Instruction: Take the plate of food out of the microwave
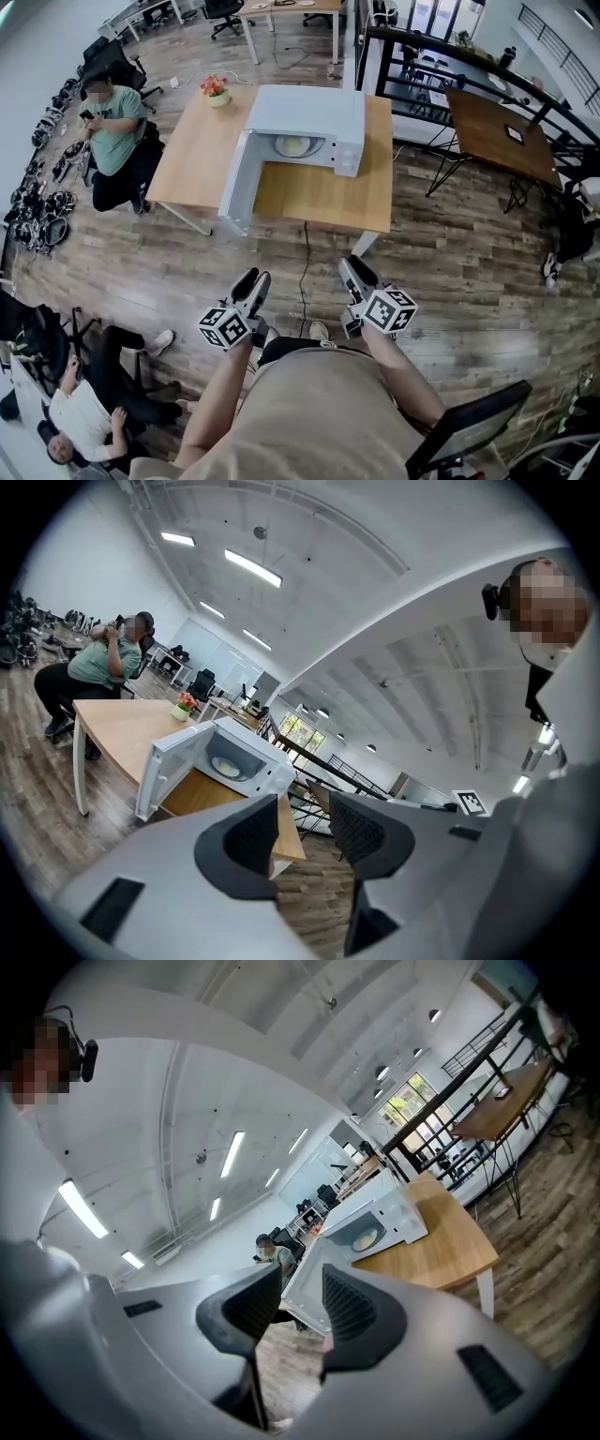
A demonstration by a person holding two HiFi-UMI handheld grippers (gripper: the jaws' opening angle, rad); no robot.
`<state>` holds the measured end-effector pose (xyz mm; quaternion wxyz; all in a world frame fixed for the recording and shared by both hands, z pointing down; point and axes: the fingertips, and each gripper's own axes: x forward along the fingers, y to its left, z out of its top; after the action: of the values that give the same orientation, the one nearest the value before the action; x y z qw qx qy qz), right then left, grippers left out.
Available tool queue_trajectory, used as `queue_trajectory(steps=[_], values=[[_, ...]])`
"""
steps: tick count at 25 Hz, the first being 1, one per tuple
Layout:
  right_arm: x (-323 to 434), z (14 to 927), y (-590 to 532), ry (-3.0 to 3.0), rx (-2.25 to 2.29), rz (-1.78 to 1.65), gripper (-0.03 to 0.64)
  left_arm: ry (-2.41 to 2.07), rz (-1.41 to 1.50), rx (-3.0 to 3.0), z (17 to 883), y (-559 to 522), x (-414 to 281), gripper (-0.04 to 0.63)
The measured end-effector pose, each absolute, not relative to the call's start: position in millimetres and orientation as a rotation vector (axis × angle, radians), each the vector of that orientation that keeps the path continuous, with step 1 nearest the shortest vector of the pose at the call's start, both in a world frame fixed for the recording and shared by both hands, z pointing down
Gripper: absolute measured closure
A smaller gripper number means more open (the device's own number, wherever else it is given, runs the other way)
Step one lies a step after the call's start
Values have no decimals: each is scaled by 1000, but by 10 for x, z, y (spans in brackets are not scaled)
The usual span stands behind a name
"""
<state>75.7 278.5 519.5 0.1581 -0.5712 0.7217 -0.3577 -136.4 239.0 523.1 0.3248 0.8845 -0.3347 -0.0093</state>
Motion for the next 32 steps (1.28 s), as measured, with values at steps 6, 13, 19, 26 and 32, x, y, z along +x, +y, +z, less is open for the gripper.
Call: queue_trajectory(steps=[6,13,19,26,32], values=[[771,5184,2747,2060,-1604,-1029,499,-897,-33,2309,5238,2384,-1392,433],[797,5228,2667,2022,-1542,-1083,465,-930,-31,2301,5203,2435,-1473,433],[721,5335,2505,1994,-1500,-1152,465,-948,-12,2283,5175,2479,-1602,433],[594,5497,2122,1991,-1515,-1216,466,-994,52,2259,5363,2148,-1639,592],[627,5573,1673,1941,-1566,-1262,466,-898,85,2265,5458,1645,-1433,592]])
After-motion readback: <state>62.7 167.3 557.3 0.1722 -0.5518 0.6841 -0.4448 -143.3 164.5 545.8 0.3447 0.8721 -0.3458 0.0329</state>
